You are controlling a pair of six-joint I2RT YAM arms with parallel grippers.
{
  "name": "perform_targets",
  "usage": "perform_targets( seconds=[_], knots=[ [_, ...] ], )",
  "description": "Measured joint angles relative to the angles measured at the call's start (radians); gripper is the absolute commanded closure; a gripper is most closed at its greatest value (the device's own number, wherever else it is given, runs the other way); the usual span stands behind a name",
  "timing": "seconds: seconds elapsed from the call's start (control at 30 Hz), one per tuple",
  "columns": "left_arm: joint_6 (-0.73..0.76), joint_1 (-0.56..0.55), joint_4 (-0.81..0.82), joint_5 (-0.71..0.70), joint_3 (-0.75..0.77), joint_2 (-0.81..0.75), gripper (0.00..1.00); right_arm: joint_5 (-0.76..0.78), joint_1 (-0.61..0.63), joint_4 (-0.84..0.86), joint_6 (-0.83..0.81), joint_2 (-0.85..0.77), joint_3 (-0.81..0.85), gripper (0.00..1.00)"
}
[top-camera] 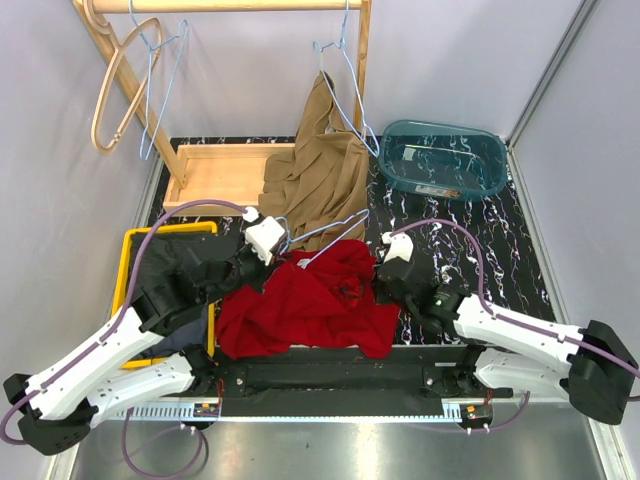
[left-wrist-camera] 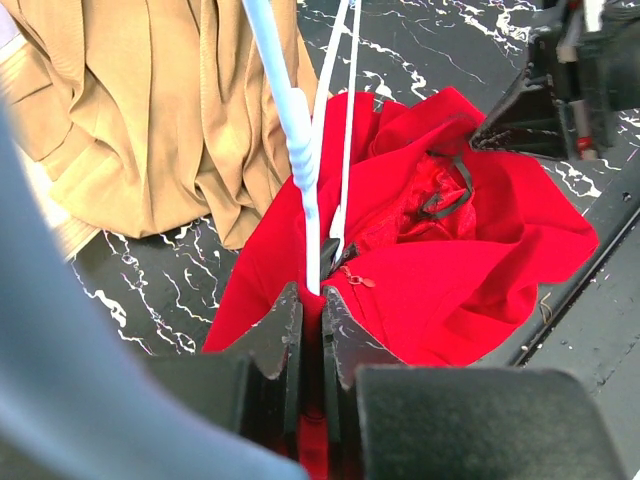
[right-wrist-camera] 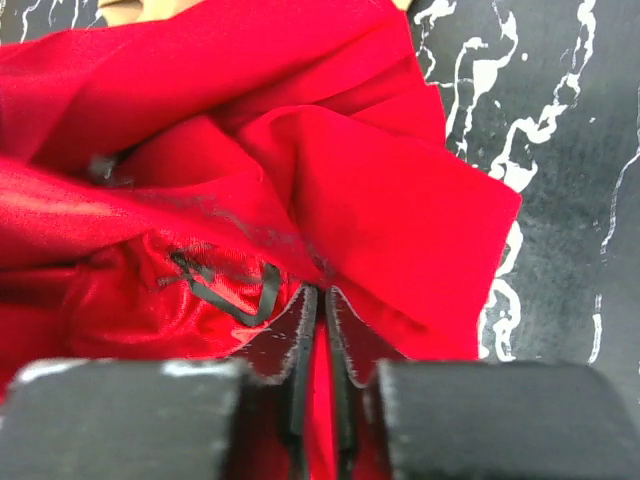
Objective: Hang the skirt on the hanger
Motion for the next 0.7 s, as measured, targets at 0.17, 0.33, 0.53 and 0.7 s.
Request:
perform_targets(
  seconds=[0.17, 0.33, 0.53, 0.7],
  knots=[
    [-0.006, 0.0, -0.005, 0.0, 0.0, -0.016, 1.0, -0.03, -0.046, 0.059, 0.026, 0.033, -0.009, 1.0],
    [-0.011, 0.0, -0.007, 0.001, 0.0, -0.048, 1.0, -0.053, -0.093, 0.121, 0.013, 0.064, -0.008, 1.0],
    [-0.018, 0.0, -0.013, 0.001, -0.014, -0.066, 1.0, -0.058, -0.119, 0.145, -0.031, 0.068, 0.014, 1.0],
    [-0.019, 0.0, -0.014, 0.0, -0.023, -0.067, 1.0, -0.047, -0.146, 0.145, -0.085, 0.017, 0.078, 1.0]
  ],
)
